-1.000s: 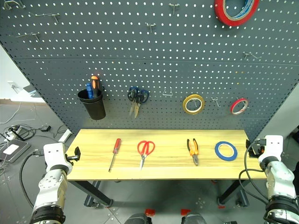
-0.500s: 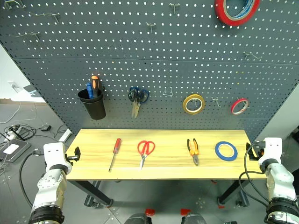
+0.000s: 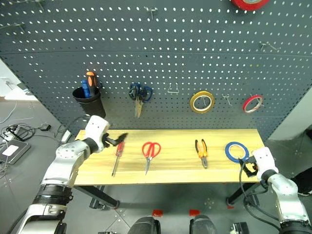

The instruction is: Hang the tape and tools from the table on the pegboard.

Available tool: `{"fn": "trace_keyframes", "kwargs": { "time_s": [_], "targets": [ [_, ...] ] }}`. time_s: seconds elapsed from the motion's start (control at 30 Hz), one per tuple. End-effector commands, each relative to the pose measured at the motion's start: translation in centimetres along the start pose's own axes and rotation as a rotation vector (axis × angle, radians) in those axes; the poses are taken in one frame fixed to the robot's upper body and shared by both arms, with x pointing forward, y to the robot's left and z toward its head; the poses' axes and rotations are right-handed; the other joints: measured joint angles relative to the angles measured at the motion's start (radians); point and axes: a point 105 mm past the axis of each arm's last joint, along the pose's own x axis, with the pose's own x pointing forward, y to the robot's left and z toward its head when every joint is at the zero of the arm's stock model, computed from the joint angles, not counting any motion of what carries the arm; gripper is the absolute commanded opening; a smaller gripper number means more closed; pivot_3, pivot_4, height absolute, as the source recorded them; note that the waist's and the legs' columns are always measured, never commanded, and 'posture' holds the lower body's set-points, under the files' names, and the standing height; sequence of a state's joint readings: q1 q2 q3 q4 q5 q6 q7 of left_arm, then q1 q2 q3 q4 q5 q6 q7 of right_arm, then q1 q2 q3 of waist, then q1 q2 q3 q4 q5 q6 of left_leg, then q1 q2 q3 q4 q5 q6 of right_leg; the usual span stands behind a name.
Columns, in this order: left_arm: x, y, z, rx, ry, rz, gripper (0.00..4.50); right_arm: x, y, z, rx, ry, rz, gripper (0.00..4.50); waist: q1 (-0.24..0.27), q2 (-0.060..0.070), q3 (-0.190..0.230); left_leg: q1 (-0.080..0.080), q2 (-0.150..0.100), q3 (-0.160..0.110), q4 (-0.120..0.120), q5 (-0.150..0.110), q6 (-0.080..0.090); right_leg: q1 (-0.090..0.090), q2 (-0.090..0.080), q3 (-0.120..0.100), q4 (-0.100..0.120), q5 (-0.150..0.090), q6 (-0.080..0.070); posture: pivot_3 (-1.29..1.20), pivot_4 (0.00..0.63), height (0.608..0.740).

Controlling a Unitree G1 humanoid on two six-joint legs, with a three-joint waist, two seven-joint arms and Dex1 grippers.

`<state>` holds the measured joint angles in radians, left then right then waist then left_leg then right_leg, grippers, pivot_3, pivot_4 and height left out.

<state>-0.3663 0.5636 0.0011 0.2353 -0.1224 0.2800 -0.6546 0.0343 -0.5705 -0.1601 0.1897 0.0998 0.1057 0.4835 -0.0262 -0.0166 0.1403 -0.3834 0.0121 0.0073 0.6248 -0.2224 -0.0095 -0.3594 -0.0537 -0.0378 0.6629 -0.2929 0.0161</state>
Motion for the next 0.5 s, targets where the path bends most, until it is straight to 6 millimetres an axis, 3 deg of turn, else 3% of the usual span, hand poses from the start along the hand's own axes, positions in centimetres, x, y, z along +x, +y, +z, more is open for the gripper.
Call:
{"fn": "trace_keyframes", "kwargs": {
  "time_s": [0.03,0.17,0.5],
  "targets": [
    [0.9,-3.4,3.0,0.044,-0.052,-0.208,4.12,0.2,1.0,3.0,-0.018,-0.048,0.067,4.5,-0.008,-0.001,0.025,-0.001,0.0,0.0,0.0,0.0,0.0,-0.002,0.0,0.0,0.0,0.0,0.001,-0.13,0.216,0.74],
    [1.5,-5.8,4.7,0.088,-0.072,-0.336,4.12,0.8,1.4,4.0,-0.014,-0.017,0.098,4.5,-0.014,-0.005,0.065,-0.015,0.001,0.001,0.003,0.0,0.0,-0.015,0.001,0.001,0.002,0.003,0.0,-0.15,0.274,0.74],
    [2.2,-10.3,8.4,0.122,-0.172,-0.569,4.12,4.5,0.1,5.7,0.012,0.074,0.17,4.5,-0.026,-0.009,0.147,-0.023,-0.001,0.0,0.005,0.0,0.0,-0.022,-0.001,-0.001,0.002,0.005,0.0,-0.13,0.346,0.74]
  ]
}}
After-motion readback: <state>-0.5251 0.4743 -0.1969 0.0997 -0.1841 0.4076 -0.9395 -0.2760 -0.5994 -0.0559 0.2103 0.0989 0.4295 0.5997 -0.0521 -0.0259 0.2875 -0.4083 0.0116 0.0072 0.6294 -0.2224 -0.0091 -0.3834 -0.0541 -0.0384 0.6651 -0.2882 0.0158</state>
